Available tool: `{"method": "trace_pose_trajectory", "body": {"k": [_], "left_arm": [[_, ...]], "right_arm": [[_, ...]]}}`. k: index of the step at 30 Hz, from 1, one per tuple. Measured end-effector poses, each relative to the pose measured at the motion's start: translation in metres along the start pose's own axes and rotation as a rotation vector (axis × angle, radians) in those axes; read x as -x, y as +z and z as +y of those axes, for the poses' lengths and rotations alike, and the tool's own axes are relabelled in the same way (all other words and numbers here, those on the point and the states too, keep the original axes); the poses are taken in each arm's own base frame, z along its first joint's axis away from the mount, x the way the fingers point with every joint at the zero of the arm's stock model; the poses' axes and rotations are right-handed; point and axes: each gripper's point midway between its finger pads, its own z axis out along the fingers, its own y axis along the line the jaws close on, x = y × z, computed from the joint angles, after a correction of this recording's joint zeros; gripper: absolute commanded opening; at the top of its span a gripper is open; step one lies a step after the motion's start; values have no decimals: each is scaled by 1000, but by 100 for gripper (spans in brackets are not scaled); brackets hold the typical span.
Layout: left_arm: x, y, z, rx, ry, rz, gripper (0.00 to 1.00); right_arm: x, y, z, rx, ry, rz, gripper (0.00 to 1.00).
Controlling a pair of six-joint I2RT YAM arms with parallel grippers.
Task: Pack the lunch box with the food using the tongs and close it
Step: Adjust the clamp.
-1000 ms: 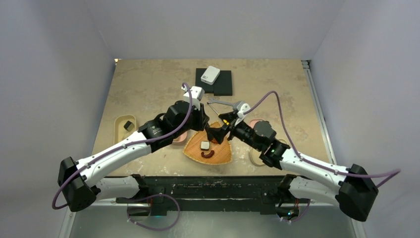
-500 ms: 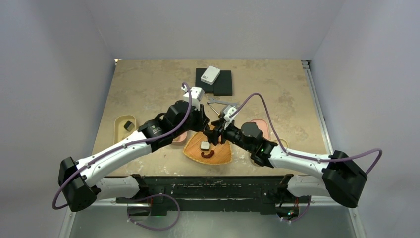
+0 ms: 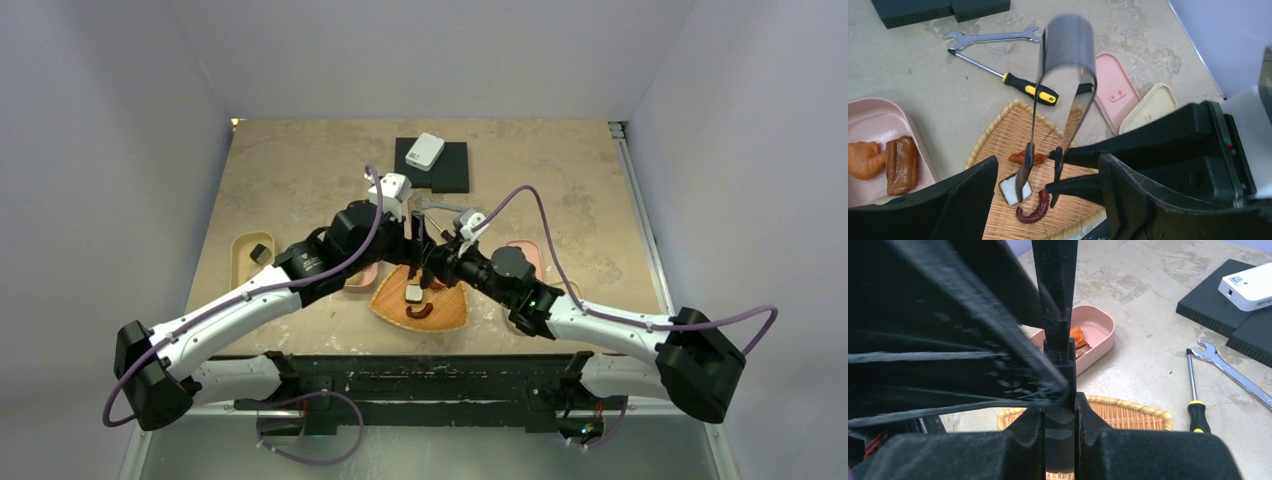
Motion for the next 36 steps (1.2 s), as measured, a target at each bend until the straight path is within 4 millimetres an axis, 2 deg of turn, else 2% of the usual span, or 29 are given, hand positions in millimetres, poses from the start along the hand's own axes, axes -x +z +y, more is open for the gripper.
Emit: {"method": "trace_pose_trajectory", "body": {"k": [5,9,11,15,20,24,28,31,36], "left_arm": [[10,-15,-10,-69,47,-26,77],[21,-34,-15,-120,108,-70,74],[27,-44,-16,-140,139,-100,72],[30,-55,-15,-165,179,-128,71],[15,-48,-20,-219,225,-93,70],[2,-43,-27,-274,248,-60,68],[-8,-41,-32,-323,272,-33,59],[-14,-36,-31,-324,287,-18,48],[-26,-28,-20,-290,309,10,38]], "right_arm": [[15,-11,-19,-21,54,-49,0],[27,-25,-35,-12,78,-88,0],[35,-31,-32,27,79,-106,0],[52,-43,-12,152,69,-144,0],[59,-54,14,298,76,-145,0],[60,-58,24,351,95,-128,0],[71,-57,27,358,108,-140,0],[79,-57,29,363,115,-153,0],[78,-55,28,360,133,-140,0]]}}
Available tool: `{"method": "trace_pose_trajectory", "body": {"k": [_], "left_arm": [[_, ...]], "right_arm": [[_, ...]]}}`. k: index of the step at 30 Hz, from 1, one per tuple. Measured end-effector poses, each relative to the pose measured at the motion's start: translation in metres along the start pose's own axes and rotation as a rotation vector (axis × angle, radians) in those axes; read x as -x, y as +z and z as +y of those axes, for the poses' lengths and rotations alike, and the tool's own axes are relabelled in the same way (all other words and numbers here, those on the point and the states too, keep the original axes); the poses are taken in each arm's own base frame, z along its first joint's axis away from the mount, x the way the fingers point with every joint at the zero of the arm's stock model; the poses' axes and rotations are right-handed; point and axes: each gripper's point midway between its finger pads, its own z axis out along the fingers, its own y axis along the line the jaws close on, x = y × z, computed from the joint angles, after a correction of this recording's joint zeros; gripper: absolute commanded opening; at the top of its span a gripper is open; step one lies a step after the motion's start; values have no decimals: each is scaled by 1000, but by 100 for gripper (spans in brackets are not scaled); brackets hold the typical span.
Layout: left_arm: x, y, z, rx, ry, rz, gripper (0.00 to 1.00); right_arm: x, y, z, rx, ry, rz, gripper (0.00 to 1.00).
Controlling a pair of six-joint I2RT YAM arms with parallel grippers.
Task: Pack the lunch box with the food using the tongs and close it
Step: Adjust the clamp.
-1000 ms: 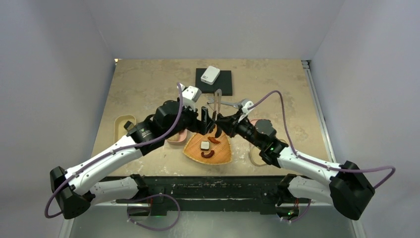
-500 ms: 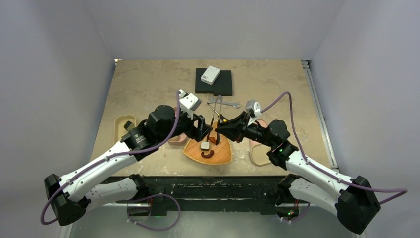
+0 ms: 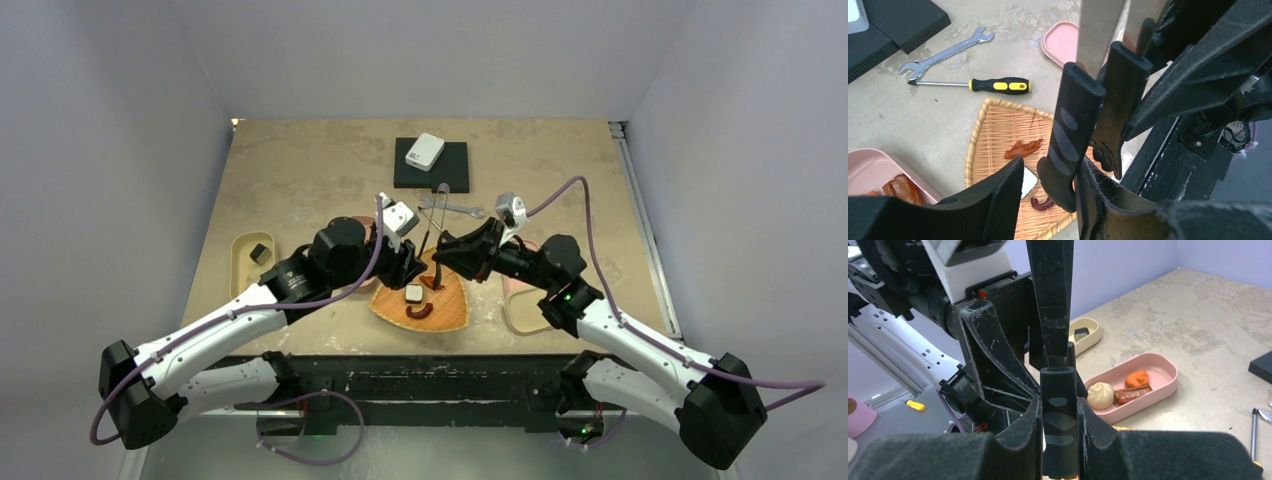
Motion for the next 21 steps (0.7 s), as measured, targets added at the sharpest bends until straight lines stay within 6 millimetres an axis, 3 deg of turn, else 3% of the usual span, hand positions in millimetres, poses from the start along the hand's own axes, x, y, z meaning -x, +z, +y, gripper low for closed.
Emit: {"method": "trace_pose_trajectory", "body": {"k": [3,8,11,17,21], "left_arm": [[0,3,2,4,2,-19,31],[2,10,-3,-17,-12,-88,1],[4,12,3,22,-17,-105,0],[6,3,34,221,-19,-83,0],[17,-7,38,261,26,-78,0]], "right_arm": [[-6,1,-4,-16,26,19,0],[-6,4,-9,-41,62,28,0],[-3,5,-12,-72,88,34,0],[6,-1,-16,-153,127,61,0],[20,-10,-8,-176,136,59,0]]}}
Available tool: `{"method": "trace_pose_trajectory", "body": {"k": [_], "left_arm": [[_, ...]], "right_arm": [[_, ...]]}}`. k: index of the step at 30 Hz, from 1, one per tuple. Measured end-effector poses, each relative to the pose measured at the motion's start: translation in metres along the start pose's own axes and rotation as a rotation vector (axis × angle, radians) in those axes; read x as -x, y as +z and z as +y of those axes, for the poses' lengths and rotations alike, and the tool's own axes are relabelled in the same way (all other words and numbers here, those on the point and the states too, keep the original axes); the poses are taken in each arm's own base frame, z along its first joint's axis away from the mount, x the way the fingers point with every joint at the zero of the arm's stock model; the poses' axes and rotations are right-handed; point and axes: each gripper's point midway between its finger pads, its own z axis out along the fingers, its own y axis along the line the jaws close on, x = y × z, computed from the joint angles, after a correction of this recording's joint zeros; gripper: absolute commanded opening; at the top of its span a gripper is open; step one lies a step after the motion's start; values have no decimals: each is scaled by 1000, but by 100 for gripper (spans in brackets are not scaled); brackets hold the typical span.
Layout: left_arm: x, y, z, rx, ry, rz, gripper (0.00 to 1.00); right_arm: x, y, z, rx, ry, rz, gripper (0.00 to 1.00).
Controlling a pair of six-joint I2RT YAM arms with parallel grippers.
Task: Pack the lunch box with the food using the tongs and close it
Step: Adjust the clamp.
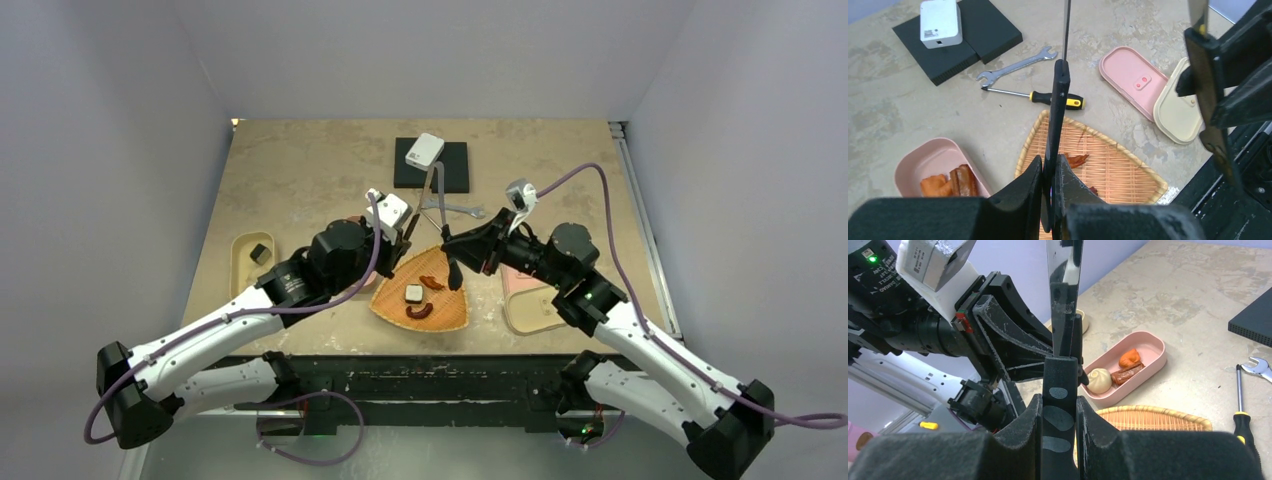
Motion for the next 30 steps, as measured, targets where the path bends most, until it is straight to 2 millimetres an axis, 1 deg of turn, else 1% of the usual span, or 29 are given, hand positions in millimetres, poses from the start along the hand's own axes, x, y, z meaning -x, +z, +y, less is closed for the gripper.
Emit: {"method": "trace_pose_trajectory", "body": {"k": [3,5,9,16,24,26,28,29,30], "left_arm": [[6,-6,1,0,48,-4,0],[8,-8,-1,-23,84,-1,0],[7,-9,-5,-57,134,8,0],[9,-4,17,74,143,24,0],[5,-2,28,123,107,40,0],[4,-2,27,108,106,42,0],[4,-1,19,57,113,42,0],[5,-1,17,41,114,41,0],[5,-1,10,-1,117,35,0]], "right_arm": [[7,-8,7,-5,2,0,0],[9,-12,10,-7,5,3,0],[8,-15,11,-8,11,16,0],[11,-10,10,-14,16,29,0],[9,-10,10,-18,20,38,0],[9,-10,10,-15,20,38,0],[9,-10,11,-12,20,38,0],[9,-10,11,-11,19,36,7],[10,-9,11,-9,18,34,26]]}}
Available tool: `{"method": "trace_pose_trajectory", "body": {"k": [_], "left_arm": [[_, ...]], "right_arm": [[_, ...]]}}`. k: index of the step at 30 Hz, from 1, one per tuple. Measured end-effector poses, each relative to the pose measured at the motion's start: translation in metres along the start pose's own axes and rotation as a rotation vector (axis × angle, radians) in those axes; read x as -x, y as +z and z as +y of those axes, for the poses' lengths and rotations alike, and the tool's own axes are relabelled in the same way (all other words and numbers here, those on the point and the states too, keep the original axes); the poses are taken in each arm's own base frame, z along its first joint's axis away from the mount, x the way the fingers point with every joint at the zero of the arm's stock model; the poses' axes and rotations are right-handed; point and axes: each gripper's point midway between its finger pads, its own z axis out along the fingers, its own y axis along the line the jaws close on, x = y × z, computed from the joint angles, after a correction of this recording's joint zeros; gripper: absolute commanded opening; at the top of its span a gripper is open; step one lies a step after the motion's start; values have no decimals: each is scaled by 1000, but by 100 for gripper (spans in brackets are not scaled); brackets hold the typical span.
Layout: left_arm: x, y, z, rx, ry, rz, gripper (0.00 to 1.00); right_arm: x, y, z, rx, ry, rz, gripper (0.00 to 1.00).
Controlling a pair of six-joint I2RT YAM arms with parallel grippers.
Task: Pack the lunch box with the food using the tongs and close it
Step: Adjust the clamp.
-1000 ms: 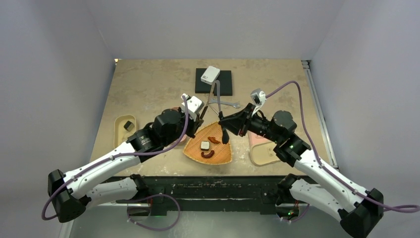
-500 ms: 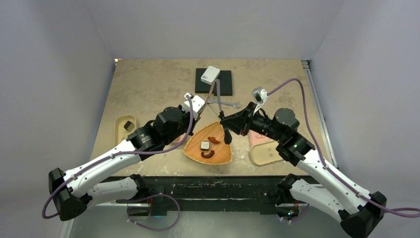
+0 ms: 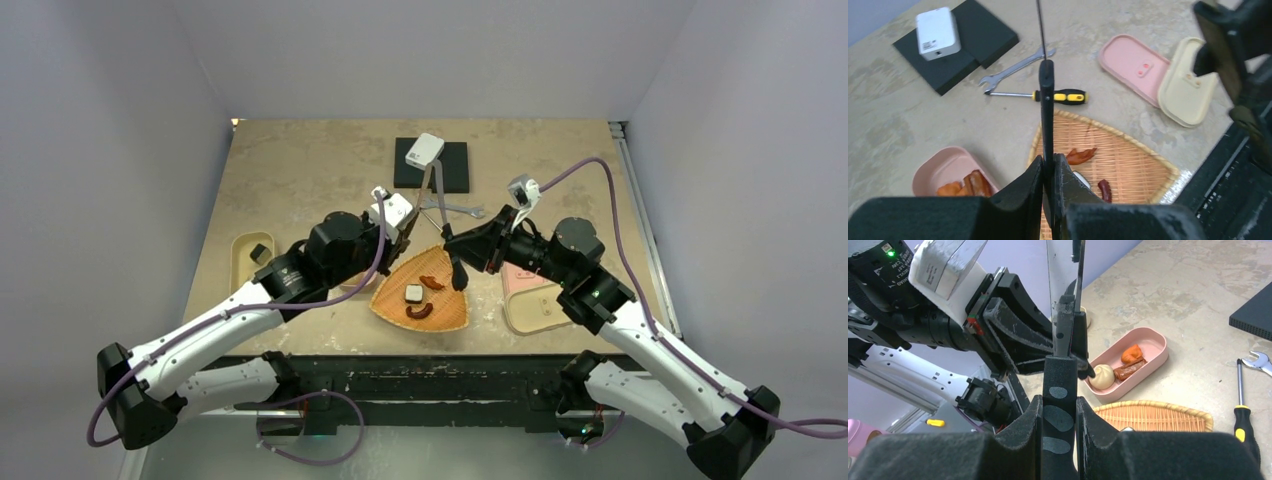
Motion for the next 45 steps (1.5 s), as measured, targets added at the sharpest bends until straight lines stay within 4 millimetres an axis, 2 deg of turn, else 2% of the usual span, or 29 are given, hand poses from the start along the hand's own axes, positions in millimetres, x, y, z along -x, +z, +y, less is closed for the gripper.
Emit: {"method": "trace_pose_trajectory", "body": {"k": [2,4,7,10,15,19,24,28,32,39,41,45], "left_arm": [[2,-2,-9,-64,5,-17,0],[1,-5,-14,-108,7,-31,0],[-1,-10,-14,-137,-2,-34,0],[2,-13,-23,-193,-5,-45,0],[8,-23,-48,-343,-12,-69,0],[19,-39,-71,-485,-23,-110,0],[23,-57,-97,-657,-47,-118,0],[24,-67,-110,-747,-62,-115,0],[25,-73,-116,-792,-63,-117,0],[21,-69,-117,-797,-65,-99,0],[18,-67,-117,-795,-63,-87,0],[14,-63,-116,-787,-58,-70,0]], "right_arm": [[1,1,1,4,2,-5,60],[3,3,2,12,8,-10,77],[13,4,7,30,-8,-49,91],[27,3,13,52,-40,-99,93],[44,1,31,151,-131,-161,91],[55,-7,52,291,-214,-188,84],[54,-15,80,482,-273,-175,73],[54,-23,97,591,-282,-168,66],[55,-22,102,631,-255,-170,58],[46,-1,89,642,-110,-111,52],[45,0,89,651,-81,-103,48],[50,-4,95,678,-65,-117,33]]}}
